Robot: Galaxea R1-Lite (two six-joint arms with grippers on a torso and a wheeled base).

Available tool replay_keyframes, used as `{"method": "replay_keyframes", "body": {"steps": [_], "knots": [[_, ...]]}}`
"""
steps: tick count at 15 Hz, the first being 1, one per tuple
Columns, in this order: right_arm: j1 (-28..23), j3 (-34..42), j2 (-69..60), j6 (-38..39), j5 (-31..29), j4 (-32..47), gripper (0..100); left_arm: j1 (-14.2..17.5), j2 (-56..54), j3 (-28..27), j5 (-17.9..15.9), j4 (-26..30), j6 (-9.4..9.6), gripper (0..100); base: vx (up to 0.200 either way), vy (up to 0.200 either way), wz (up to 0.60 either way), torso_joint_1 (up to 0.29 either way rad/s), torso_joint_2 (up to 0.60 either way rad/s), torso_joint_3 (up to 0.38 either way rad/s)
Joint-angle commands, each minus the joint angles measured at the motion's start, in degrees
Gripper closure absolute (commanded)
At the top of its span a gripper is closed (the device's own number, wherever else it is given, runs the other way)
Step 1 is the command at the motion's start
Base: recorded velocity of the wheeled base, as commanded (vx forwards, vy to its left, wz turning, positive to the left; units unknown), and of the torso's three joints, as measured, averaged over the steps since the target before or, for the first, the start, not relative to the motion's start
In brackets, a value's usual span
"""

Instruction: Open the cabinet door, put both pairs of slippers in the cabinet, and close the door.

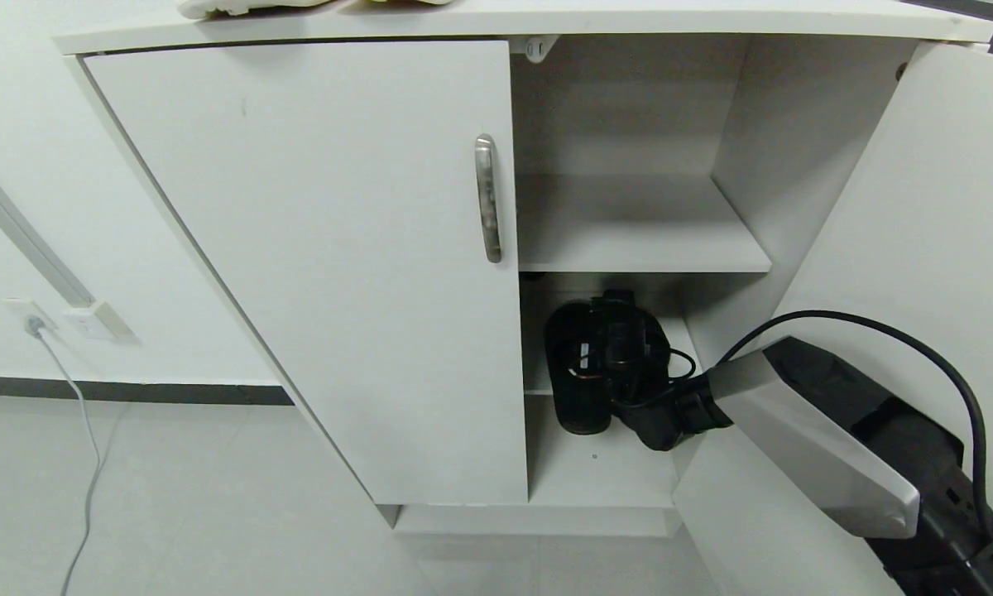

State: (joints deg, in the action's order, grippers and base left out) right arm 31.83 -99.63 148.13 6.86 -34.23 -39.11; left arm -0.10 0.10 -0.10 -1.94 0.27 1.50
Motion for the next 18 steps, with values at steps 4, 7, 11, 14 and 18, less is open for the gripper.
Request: {"method": "replay_keyframes", "body": {"steps": [4,7,11,14,18], "knots": [[1.1,9.0,-5.5,0.1,-0.2,-3.4,0,0.0,0.0,0.0,0.0,0.0,-0.01,100,0.0,0.0,0.0,0.0,0.0,0.0],[2.6,17.5,-11.4,0.0,-0.4,-6.8,0,0.0,0.0,0.0,-0.1,0.0,0.08,100,0.0,0.0,0.0,0.0,0.0,0.0],[6.0,34.6,-19.9,-0.1,-2.4,-13.7,0,0.0,0.0,0.0,-0.1,0.0,0.17,100,0.0,0.0,0.0,0.0,0.0,0.0],[9.0,45.7,-24.3,0.0,-3.3,-19.3,0,0.0,0.0,0.0,-0.1,0.0,0.17,100,0.0,0.0,0.0,0.0,0.0,0.0],[11.5,53.2,-27.7,0.1,-4.9,-21.7,0,0.0,0.0,0.0,-0.1,0.0,0.17,100,-0.05,0.0,0.0,0.001,0.0,0.001]]}}
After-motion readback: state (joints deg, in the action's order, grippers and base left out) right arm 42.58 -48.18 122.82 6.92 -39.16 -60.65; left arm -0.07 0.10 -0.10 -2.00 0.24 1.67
